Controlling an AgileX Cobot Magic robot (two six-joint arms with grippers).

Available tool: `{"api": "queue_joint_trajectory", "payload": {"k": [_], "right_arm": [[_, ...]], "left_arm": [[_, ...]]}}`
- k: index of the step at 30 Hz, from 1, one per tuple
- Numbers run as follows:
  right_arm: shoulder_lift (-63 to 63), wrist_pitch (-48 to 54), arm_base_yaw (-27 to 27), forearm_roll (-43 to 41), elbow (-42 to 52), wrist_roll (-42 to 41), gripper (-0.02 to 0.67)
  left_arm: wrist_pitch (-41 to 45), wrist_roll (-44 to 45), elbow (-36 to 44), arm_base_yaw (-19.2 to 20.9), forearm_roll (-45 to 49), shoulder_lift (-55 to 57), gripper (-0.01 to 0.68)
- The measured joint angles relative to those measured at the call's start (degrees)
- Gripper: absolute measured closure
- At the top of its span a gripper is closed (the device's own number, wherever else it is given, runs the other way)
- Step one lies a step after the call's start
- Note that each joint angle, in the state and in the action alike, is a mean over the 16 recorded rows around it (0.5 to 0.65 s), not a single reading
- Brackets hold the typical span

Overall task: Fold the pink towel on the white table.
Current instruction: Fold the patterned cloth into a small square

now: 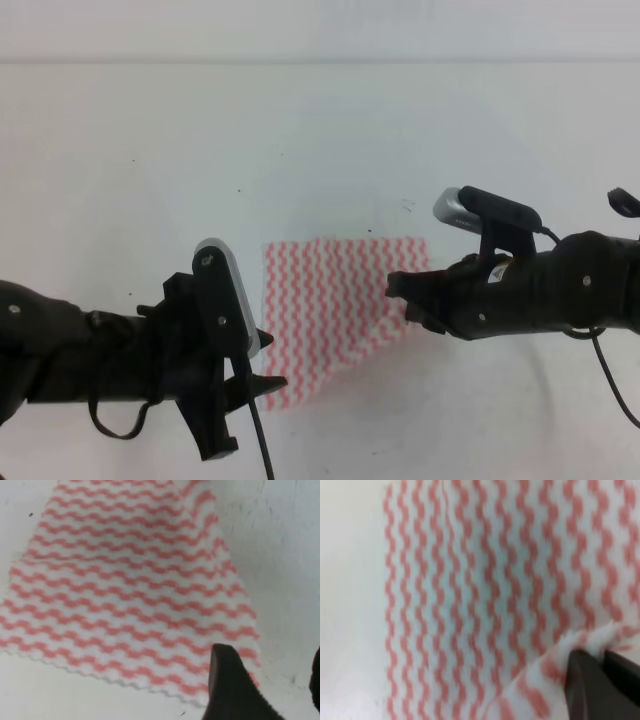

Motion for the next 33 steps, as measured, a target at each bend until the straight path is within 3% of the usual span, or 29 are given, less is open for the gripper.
{"api": "queue_joint_trajectory", "payload": {"k": [19, 33], "right_arm": [[-0.1, -5.1, 0.0, -0.1, 0.0, 0.1, 0.651], [0.1, -5.7, 0.0, -0.1, 0.0, 0.1, 0.65]], "left_arm": [[-1.2, 2.4, 0.0, 0.0, 0.1, 0.7, 0.634], [-5.0, 7.3, 0.0, 0.0, -1.6, 7.1, 0.624]]}}
